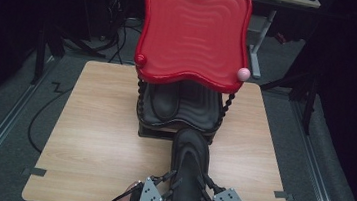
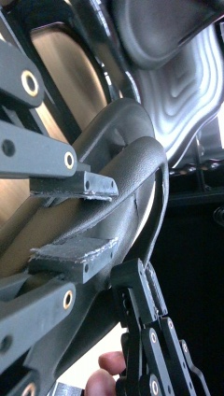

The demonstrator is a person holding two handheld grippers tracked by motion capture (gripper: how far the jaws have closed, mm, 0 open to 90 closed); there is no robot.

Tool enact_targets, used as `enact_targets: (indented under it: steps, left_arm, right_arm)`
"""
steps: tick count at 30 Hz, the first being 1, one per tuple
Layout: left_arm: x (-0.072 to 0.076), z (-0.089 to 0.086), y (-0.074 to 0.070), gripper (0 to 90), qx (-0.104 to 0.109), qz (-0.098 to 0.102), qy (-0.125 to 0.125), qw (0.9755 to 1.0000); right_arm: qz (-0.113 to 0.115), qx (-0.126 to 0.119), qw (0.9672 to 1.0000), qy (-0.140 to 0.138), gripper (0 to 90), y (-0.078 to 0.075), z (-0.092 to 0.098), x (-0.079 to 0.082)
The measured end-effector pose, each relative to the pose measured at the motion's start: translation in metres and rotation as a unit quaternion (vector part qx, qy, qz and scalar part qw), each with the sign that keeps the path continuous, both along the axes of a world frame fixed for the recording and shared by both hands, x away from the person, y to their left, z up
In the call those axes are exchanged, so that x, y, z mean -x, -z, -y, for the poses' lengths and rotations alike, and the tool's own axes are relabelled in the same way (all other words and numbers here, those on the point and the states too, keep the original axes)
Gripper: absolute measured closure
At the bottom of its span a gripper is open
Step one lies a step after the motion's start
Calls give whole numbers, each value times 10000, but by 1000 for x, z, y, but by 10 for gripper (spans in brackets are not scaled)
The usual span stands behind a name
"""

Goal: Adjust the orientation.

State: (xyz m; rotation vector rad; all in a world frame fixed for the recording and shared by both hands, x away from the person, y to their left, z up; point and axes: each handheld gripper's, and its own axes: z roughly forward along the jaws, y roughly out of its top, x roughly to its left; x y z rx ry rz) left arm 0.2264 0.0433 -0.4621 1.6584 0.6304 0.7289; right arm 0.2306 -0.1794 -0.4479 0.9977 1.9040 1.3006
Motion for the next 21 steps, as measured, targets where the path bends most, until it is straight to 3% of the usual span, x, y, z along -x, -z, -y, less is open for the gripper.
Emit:
enact_targets:
  steps: [4, 8, 12, 15, 21]
  left_arm:
    - [-11, 0, -7, 694, 11, 162, -69, 9998]
    - [-31, 0, -14, 697, 66, 249, -141, 9996]
    - [-63, 4, -24, 702, 104, 351, -305, 9989]
    - [-88, 9, -29, 703, 1, 409, -440, 9982]
    - [-126, 20, -31, 705, -67, 297, -675, 9973]
  right_arm:
    - [224, 18, 9997, 42, 761, -9, -2, -6]
    - [375, 39, 9993, 75, 761, -14, -5, -23]
    - [497, -44, 9985, 234, 764, -23, -7, -54]
    - [566, -114, 9977, 369, 766, -30, -8, -80]
    - [626, -110, 9960, 634, 766, -35, -8, -122]
